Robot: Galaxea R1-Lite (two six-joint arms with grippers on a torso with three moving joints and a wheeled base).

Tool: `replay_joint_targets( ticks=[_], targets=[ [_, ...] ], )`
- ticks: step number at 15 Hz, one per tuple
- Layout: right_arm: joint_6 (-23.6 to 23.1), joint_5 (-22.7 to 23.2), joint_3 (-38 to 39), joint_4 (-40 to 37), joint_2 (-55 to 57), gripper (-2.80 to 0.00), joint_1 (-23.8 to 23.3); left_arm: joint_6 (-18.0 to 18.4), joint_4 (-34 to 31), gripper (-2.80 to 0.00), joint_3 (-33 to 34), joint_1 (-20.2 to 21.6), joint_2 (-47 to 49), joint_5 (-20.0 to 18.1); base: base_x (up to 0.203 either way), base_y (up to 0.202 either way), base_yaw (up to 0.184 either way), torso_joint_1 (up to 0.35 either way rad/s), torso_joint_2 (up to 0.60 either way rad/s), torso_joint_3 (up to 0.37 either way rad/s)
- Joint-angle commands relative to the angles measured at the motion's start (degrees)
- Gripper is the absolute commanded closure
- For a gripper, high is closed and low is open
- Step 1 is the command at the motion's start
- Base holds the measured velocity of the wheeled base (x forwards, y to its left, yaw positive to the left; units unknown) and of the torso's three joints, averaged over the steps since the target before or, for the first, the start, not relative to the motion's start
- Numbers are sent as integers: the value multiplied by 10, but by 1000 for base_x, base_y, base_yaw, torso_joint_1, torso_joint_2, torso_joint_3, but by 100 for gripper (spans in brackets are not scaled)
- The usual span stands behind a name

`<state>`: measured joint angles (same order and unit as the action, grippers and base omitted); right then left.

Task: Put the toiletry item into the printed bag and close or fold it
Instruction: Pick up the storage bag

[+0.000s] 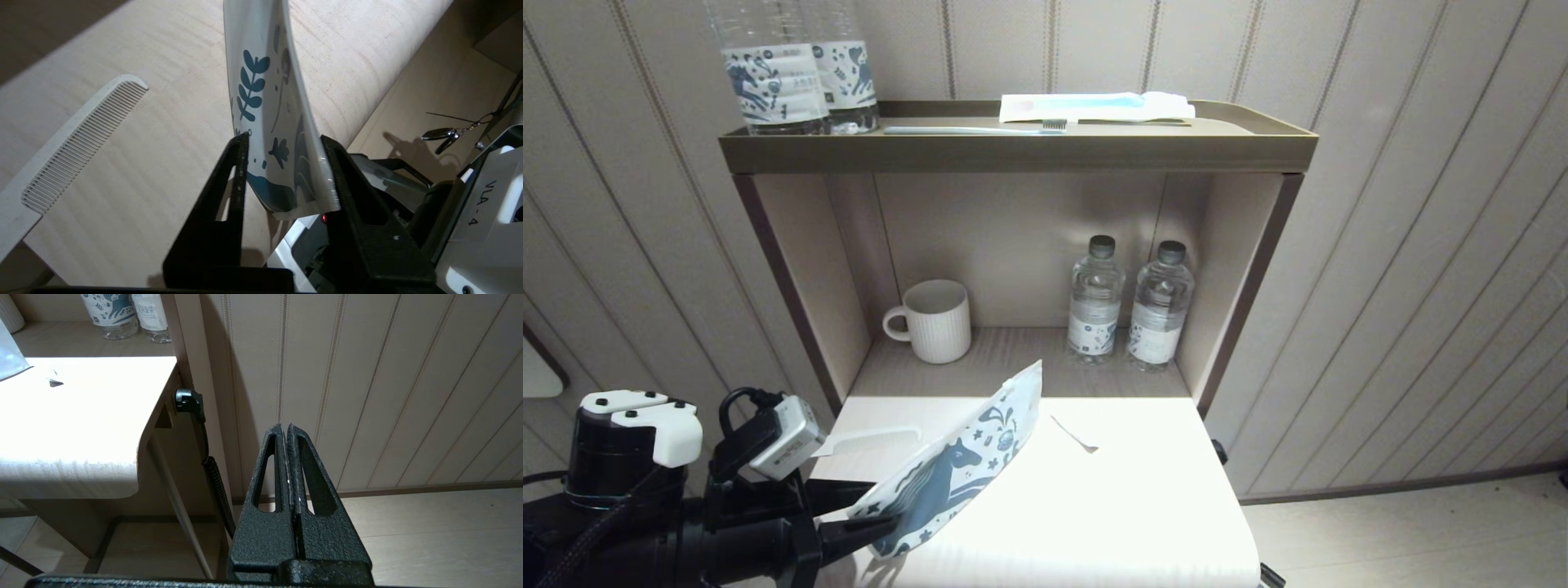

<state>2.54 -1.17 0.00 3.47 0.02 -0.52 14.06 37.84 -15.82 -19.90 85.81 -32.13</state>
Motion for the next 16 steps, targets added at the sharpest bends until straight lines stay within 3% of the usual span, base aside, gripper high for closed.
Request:
replay_joint_targets(
  ticks=[1,9,16],
  targets=[
    [0,-1,0,0,0,0,0,2,3,-280,-5,3,1,-1,0,0,0,0,0,0],
    [0,-1,0,0,0,0,0,3,19,-280,-12,0,38,14,0,0,0,0,0,0],
    [0,0,0,0,0,0,0,6,32,-280,-22,-47,53,50,0,0,0,0,0,0]
  ],
)
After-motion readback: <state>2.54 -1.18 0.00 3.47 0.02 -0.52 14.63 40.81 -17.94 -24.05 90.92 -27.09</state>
